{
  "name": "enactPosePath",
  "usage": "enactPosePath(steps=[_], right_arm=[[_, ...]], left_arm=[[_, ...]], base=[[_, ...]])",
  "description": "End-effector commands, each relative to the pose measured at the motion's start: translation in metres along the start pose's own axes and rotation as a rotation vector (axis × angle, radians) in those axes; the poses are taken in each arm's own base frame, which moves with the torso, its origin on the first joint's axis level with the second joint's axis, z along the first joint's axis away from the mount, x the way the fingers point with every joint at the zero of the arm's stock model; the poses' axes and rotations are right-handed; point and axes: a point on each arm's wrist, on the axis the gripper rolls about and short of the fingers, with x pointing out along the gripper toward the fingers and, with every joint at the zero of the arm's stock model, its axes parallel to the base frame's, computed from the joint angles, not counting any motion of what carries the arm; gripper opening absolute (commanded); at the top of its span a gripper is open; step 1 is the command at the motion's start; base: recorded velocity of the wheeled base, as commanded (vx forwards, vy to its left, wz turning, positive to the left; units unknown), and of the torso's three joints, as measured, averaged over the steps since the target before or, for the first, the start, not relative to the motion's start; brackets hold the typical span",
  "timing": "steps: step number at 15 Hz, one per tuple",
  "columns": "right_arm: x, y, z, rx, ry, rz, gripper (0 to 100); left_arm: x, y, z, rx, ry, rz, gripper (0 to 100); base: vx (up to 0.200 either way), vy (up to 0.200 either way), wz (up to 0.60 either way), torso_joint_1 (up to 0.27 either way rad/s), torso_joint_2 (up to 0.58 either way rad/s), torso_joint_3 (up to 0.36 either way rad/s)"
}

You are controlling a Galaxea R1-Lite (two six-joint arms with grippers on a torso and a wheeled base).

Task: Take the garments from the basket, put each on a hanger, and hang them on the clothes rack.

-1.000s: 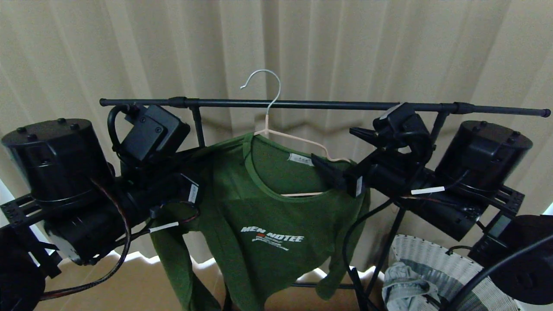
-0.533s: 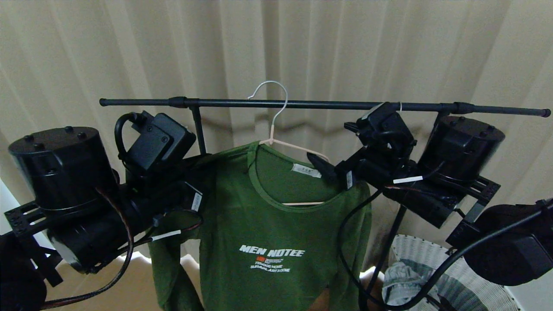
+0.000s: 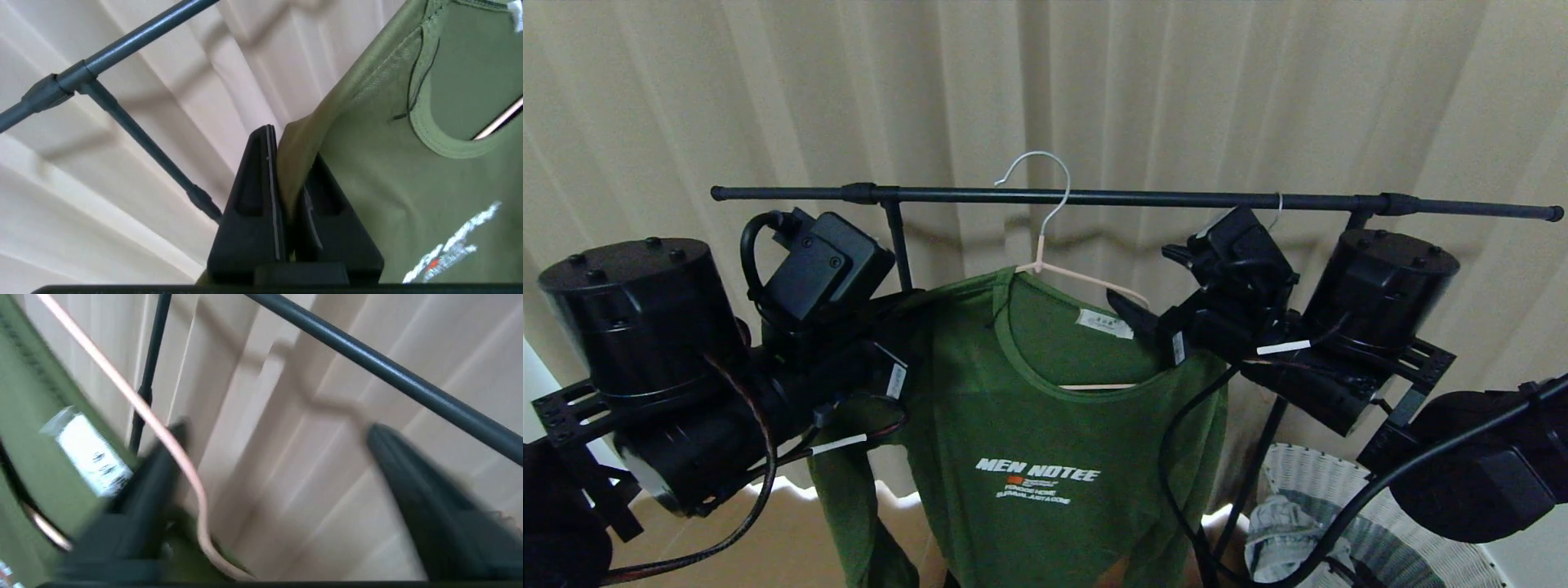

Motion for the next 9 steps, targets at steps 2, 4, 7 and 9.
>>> enactPosePath(steps=[2,4,7,9], right_arm=[[-0.0006,0.0002,0.0008,0.0,-0.003,0.001,0],[-0.001,0.0014,0.0005,0.0,-0.002,0.004,0],[-0.0013,0.0026,0.0002,0.0,-0.002,0.007,0],[-0.0016,0.0024,0.0007,0.0,-0.003,0.007,0]], left_arm=[[0.0005,0.0,0.0002,0.001,-0.001,0.0,0],[0.0005,0.0,0.0002,0.001,-0.001,0.0,0],[0.0007,-0.0004,-0.0007,0.001,0.003,-0.002,0],[0.0026,-0.0009,-0.0011,0.0,0.003,-0.002,0]], base=[[0.0,0.0,0.0,0.0,0.0,0.0],[0.0,0.0,0.0,0.0,0.0,0.0],[0.0,0.0,0.0,0.0,0.0,0.0],[0.0,0.0,0.0,0.0,0.0,0.0]])
